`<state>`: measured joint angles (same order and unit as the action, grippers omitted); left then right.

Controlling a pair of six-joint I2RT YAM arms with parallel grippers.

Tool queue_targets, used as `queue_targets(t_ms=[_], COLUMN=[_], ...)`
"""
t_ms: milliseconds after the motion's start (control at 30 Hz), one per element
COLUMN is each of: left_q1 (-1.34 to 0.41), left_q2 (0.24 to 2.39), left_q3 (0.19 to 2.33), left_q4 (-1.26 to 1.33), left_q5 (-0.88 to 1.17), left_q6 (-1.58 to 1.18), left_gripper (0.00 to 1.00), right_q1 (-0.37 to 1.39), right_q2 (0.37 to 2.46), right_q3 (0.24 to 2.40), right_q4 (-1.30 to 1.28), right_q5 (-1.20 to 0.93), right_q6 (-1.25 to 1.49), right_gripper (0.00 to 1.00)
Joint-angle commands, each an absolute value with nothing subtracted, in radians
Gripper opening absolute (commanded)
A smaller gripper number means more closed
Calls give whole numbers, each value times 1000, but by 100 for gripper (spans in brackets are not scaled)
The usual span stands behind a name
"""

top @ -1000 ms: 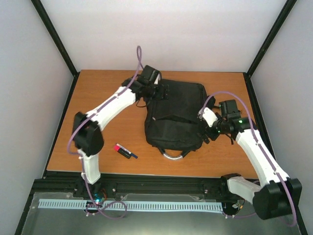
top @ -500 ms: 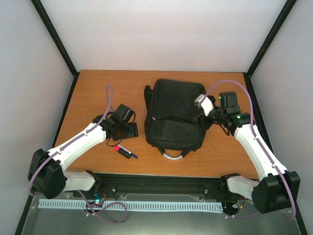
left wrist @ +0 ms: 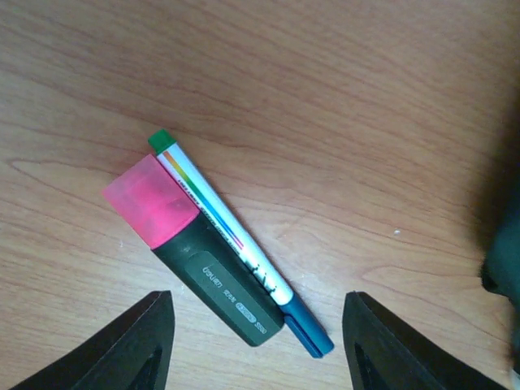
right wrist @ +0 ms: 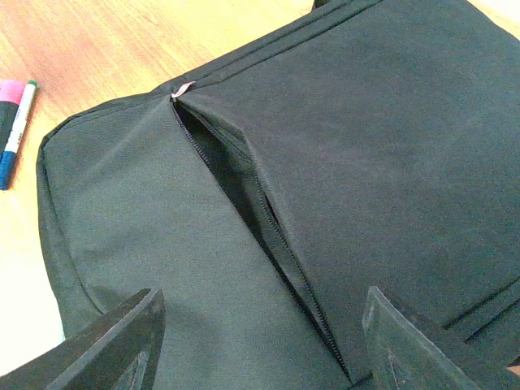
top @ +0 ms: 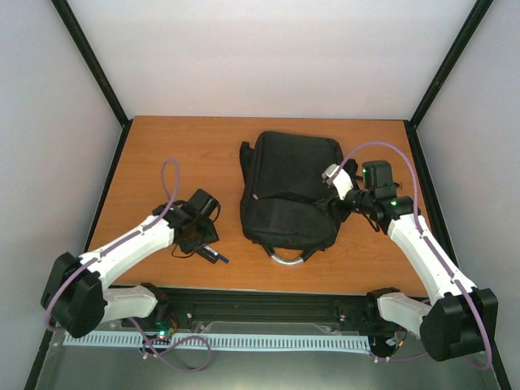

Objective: Pack the student bag
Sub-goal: Pick up the stationery from the center of the board.

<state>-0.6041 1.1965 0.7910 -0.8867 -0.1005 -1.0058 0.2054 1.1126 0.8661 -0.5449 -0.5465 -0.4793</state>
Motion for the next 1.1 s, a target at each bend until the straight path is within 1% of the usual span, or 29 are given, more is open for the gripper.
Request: queue_targets(t_ms=[0,100,267,300,467,800,1067], left_q1=[-604,-604,-603,-604,-604,-604,-603], left_q2=[1244,1257,1261,1252,1231,1315,1390], left_q3=[765,737,710,705,683,679,705], left_q4=[-851,-824,-828,-833,-850,-771,-806], left_q5=[-68,-52,-43,-44,-49,-22,0], left_q6=[-1058,-1073,-1086,-1089,-1090,-1062,-992], left_gripper=[58,56,45,44,44,42,42], right_q1=[211,212,212,212,211,211,210], right_q2=[1098,1108,1115,1116,1114,1119,1117], right_q3=[858,859,862,863,864,867,869], right_q4=[-519,-526,-531,-532,-538,-549,-557], right_q5=[-560,-562,-567,-569,-573,-582,-589], right_q6=[-500,-506,-507,-508,-513,-524,-530], right_gripper=[68,68,68,68,68,68,68])
